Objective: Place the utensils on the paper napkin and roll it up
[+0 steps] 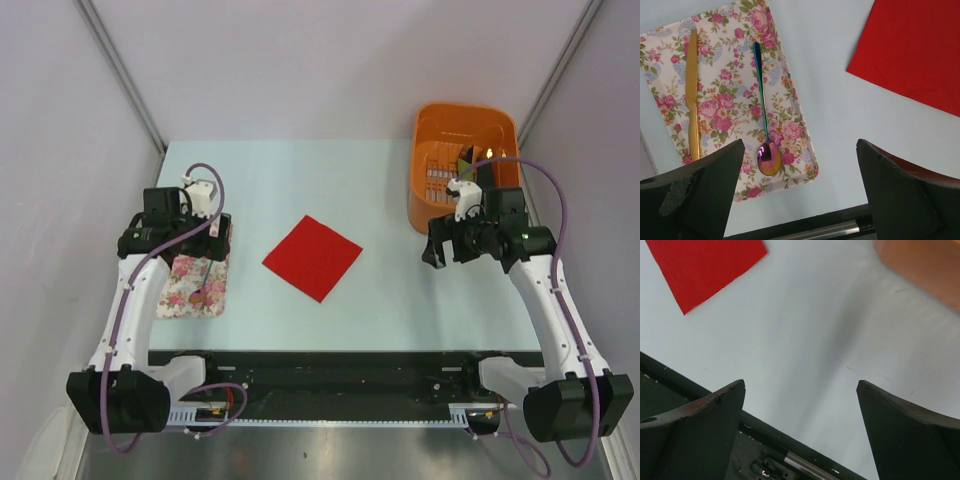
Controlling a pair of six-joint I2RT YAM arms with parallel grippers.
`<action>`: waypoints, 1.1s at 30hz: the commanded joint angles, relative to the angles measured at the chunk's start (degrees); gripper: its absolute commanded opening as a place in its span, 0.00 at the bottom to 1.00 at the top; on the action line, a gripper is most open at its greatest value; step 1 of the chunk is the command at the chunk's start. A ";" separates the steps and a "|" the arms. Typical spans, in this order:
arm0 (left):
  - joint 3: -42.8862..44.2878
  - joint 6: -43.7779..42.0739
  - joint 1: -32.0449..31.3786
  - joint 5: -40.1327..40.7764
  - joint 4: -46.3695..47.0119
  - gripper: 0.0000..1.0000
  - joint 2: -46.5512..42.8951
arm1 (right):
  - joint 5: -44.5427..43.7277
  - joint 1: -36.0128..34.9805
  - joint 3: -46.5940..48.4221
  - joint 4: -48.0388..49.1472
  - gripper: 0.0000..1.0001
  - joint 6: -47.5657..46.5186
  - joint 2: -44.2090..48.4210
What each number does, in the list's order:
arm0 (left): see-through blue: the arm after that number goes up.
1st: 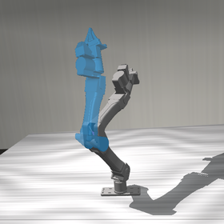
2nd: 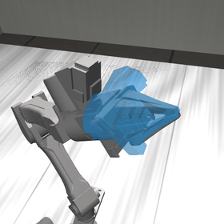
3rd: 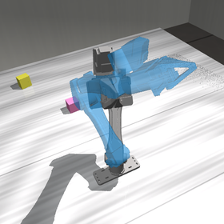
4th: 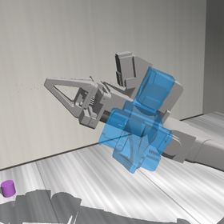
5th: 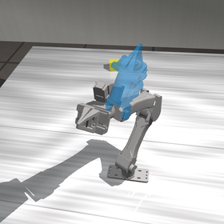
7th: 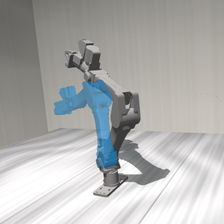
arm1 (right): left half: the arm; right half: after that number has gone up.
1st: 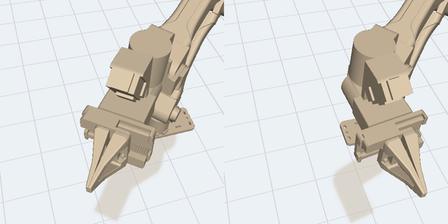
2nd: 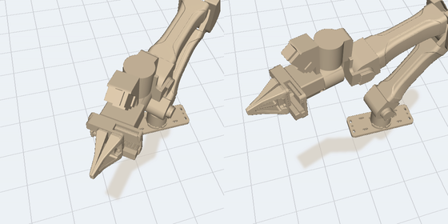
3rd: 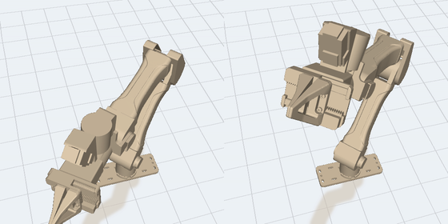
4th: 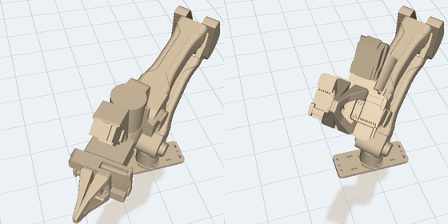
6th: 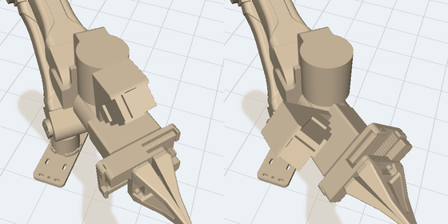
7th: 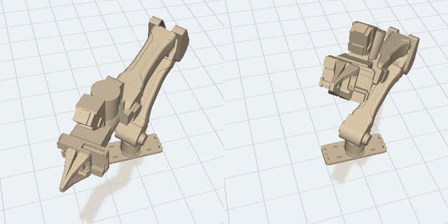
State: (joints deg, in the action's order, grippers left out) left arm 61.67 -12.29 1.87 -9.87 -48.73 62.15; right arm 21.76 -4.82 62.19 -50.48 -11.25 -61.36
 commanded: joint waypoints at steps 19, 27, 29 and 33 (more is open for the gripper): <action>10.65 -27.07 19.92 -4.81 -2.07 1.00 25.89 | 11.03 -4.76 6.18 -6.47 1.00 -6.42 -13.87; 11.28 -30.15 22.12 -4.02 1.00 0.92 33.20 | 11.38 -4.85 6.89 -8.05 1.00 -6.95 -16.59; 12.07 -31.21 22.48 -3.76 1.53 0.90 35.39 | 11.81 -4.85 6.63 -8.41 1.00 -7.30 -16.68; 14.44 -33.05 22.92 -2.53 2.06 0.80 38.92 | 11.46 -4.85 6.45 -8.93 1.00 -7.65 -16.95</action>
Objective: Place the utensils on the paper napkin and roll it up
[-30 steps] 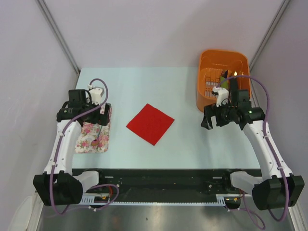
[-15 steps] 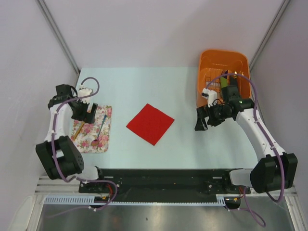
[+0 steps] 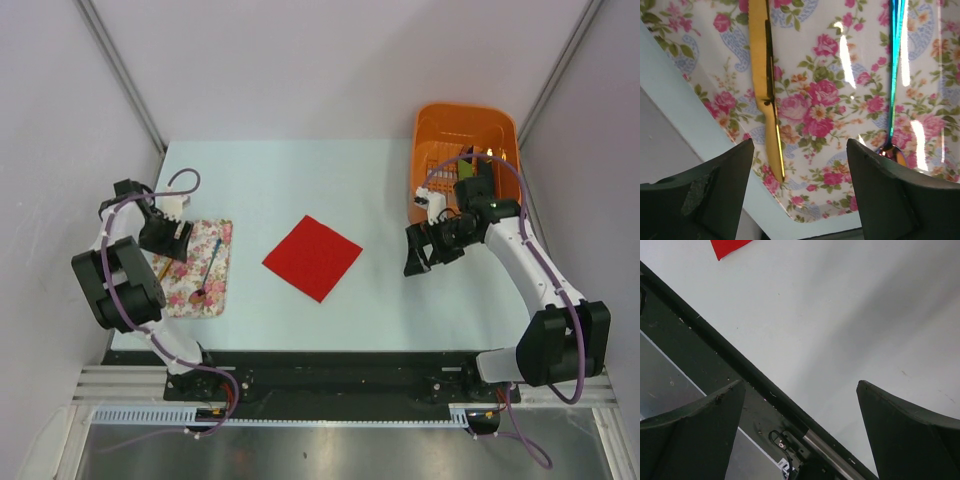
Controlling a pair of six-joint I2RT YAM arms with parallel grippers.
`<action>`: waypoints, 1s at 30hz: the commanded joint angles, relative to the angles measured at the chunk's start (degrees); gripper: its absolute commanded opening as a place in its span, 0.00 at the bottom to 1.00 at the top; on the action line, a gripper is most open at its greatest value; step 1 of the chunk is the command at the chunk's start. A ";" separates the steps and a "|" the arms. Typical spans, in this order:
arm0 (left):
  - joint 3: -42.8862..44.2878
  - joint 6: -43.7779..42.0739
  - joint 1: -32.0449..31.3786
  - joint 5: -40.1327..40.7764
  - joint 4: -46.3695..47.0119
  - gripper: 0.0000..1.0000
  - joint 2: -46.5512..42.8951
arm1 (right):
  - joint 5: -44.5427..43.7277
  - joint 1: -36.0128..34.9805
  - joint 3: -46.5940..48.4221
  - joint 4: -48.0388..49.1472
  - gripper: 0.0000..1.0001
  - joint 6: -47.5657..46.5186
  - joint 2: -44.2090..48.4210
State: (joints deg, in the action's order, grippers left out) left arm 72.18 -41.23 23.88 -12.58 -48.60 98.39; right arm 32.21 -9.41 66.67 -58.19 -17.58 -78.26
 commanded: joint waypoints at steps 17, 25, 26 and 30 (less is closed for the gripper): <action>7.27 -5.79 2.75 0.71 1.22 0.45 10.77 | 1.46 -0.26 2.32 -1.57 1.00 -1.66 -1.28; 3.76 -5.96 3.02 2.91 4.48 0.43 12.53 | 1.72 -0.26 2.14 -1.57 1.00 -1.75 -1.37; 3.32 -5.96 3.10 3.00 4.65 0.42 12.62 | 1.72 -0.35 2.14 -1.57 1.00 -1.75 -1.37; 1.39 -5.44 3.02 1.77 4.83 0.39 12.35 | 1.72 -0.26 1.88 -1.31 1.00 -1.75 -1.28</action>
State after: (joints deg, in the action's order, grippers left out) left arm 76.12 -45.58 26.50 -10.26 -44.69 110.32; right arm 32.88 -9.43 66.92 -59.35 -18.31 -79.68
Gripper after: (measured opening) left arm 0.408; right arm 0.995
